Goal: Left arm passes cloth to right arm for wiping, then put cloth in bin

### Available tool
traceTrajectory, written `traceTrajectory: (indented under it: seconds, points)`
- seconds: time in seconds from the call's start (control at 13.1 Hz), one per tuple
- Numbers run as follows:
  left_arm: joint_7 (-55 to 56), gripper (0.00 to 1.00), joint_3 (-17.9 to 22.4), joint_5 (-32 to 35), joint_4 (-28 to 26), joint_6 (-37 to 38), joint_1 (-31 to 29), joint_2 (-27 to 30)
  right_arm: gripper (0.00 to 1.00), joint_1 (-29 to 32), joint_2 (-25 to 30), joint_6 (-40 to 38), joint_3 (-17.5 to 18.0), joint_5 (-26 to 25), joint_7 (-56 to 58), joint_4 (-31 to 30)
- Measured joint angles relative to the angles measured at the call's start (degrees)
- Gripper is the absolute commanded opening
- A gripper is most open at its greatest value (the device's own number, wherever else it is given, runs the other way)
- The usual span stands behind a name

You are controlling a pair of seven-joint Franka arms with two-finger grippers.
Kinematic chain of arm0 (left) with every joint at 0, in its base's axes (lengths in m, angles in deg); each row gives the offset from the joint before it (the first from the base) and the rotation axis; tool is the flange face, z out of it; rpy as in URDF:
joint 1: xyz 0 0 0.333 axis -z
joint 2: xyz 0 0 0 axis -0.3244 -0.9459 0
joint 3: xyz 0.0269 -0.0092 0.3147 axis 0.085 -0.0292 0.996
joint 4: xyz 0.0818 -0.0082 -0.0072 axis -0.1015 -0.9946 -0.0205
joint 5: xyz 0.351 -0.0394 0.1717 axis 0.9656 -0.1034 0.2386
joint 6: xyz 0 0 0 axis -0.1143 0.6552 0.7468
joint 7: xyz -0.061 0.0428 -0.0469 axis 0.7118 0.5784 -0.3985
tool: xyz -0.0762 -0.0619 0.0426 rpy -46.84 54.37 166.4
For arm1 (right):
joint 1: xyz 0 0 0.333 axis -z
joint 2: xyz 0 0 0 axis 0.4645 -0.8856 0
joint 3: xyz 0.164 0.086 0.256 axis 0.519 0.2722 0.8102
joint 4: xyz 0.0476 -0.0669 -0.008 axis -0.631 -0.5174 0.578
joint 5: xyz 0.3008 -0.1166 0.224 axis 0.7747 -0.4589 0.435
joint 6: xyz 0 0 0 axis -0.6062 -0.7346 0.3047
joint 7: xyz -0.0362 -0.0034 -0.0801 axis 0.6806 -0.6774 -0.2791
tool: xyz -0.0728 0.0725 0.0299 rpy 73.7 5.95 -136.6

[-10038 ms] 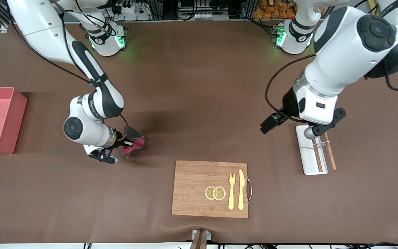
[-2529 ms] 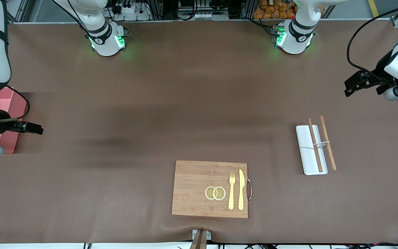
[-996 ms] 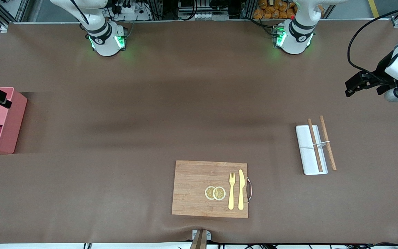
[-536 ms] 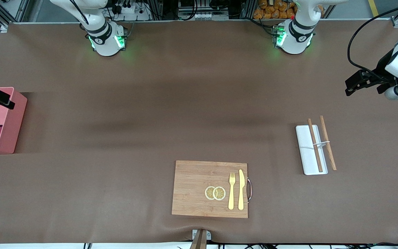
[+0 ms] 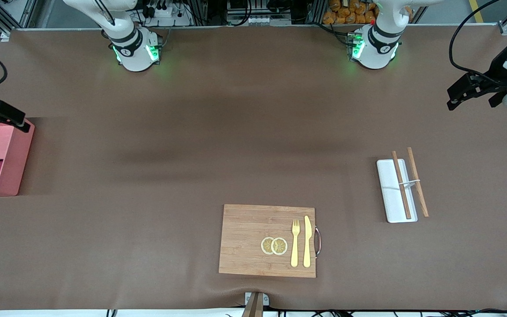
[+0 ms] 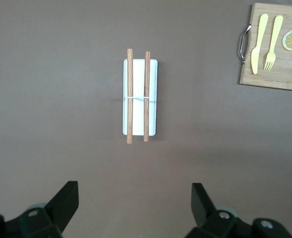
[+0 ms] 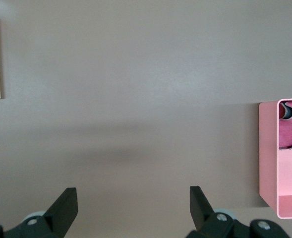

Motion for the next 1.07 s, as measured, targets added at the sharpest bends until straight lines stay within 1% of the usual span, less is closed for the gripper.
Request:
traceTrajectory:
  seconds: [0.38,0.69,1.07]
  points:
    - [0.0,1.0,0.0,-0.2,0.0,0.0,0.0,0.0,1.0,-0.2,1.0,0.6,-0.1,0.0,-0.3,-1.1]
    - [0.0,1.0,0.0,-3.1,0.0,0.0,0.0,0.0,1.0,-0.2,1.0,0.8,-0.1,0.0,-0.4,-1.1]
    - [0.0,1.0,0.2,-3.1,0.0,0.0,0.0,0.0,1.0,-0.2,1.0,1.1,0.0,0.0,-0.4,-1.1]
